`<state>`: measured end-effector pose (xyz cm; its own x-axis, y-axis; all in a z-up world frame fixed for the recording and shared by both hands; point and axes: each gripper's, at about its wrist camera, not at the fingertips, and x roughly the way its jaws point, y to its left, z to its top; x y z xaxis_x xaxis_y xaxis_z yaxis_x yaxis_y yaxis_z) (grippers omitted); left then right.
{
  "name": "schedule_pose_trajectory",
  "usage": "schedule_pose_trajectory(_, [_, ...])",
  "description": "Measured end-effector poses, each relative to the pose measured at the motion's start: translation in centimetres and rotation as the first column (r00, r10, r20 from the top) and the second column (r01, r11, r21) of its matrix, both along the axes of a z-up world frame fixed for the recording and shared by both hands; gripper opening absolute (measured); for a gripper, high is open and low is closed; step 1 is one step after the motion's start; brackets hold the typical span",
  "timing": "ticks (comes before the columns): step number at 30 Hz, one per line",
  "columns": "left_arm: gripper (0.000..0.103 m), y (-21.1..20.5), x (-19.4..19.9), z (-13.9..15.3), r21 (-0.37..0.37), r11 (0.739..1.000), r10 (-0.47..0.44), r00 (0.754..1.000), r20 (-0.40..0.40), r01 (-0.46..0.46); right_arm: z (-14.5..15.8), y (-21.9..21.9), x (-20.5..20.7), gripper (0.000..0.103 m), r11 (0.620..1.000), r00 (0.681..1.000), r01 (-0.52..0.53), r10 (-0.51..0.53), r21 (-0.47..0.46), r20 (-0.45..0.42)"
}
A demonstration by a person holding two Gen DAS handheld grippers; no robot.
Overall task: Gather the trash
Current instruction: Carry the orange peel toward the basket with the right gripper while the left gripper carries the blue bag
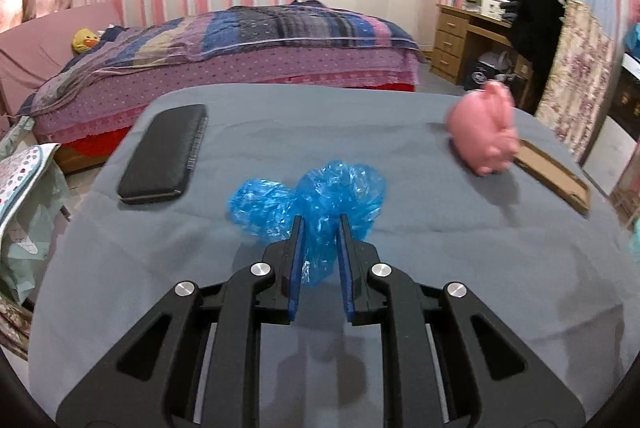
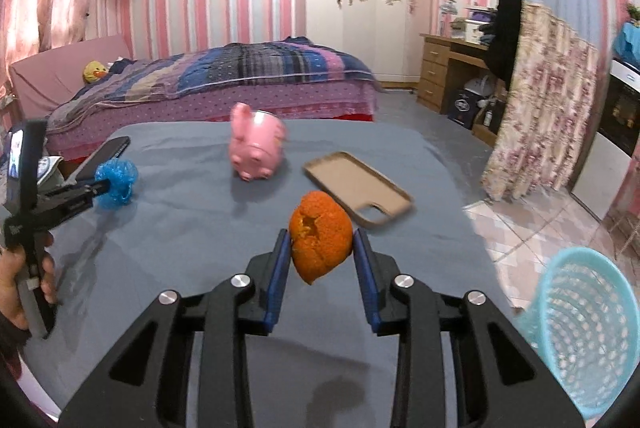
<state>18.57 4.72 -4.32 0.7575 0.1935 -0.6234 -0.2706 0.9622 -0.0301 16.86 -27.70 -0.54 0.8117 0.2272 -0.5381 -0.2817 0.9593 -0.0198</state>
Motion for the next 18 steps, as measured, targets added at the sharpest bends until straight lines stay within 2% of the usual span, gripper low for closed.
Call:
schedule_pose_trajectory(3, [0.015, -2.4, -0.4, 0.6, 0.0, 0.999, -0.043, 0.999, 0.004, 0.043, -0.2, -2.6, -0.8, 0.033, 1.0, 1.0, 0.027, -0.027, -0.005, 0.01])
schedule_pose_trajectory(10, [0.015, -7.2, -1.3, 2.1, 0.038, 0.992, -0.126, 0.992, 0.034, 0.124, -0.9, -6.5, -1.0, 0.033, 0.996, 0.997, 0.07, -0.071, 0.047, 0.028])
schedule_pose_trajectory(18, [0.015, -9.8, -1.5, 2.2, 0.049, 0.987, -0.153, 0.988, 0.021, 0.152, -1.5, -8.1, -0.5, 0.033, 0.993, 0.996, 0.079, -0.082, 0.086, 0.023])
